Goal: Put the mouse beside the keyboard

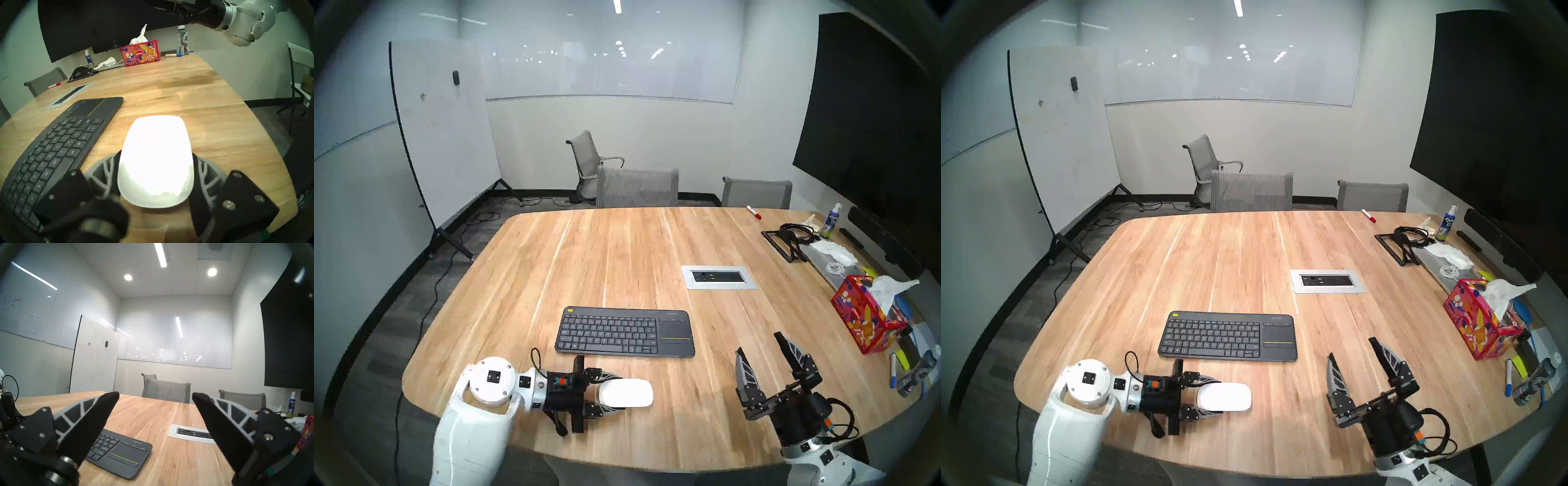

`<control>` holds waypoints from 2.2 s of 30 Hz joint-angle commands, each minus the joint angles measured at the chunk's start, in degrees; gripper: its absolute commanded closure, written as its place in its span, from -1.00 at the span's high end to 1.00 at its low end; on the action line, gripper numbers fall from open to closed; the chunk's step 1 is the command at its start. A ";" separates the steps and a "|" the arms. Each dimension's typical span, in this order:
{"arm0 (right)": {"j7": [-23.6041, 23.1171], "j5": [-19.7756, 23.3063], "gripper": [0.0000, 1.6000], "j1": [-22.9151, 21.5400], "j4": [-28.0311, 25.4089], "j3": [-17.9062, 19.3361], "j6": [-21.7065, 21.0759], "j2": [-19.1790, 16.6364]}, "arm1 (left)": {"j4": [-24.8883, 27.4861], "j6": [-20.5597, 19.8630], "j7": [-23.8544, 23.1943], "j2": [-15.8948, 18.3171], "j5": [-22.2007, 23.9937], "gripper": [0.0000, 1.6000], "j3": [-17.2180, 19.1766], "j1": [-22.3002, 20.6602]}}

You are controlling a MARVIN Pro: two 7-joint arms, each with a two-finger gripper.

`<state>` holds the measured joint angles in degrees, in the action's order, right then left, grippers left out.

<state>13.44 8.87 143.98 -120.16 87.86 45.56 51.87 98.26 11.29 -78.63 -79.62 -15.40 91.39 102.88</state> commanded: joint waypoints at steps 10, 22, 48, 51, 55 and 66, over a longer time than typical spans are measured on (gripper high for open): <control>0.09 -0.13 1.00 0.15 -0.72 0.06 0.08 0.13 | -2.23 -1.59 3.24 -3.21 -3.44 -1.00 -3.68 -2.20; 0.09 -0.13 1.00 0.15 -0.73 0.07 0.07 0.13 | -3.72 -0.91 3.91 -3.59 -4.50 -1.00 -5.78 -2.71; 0.10 -0.14 1.00 0.15 -0.73 0.07 0.07 0.13 | -3.44 1.56 1.09 -2.13 -4.22 1.00 -7.17 -2.79; 0.09 -0.14 1.00 0.15 -0.73 0.07 0.07 0.13 | -2.68 1.59 0.88 -1.94 -3.56 1.00 -6.59 -2.30; 0.09 -0.12 1.00 0.14 -0.71 0.06 0.08 0.12 | -0.66 0.64 1.13 -1.70 -1.91 1.00 -4.02 -1.47; 0.05 -0.07 1.00 0.06 -0.62 0.01 0.13 0.08 | 2.96 -1.18 2.24 -0.52 2.90 1.00 6.26 -2.69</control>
<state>13.45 8.87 143.98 -120.16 87.86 45.56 51.86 98.20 10.82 -77.90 -80.74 -15.72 92.08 100.73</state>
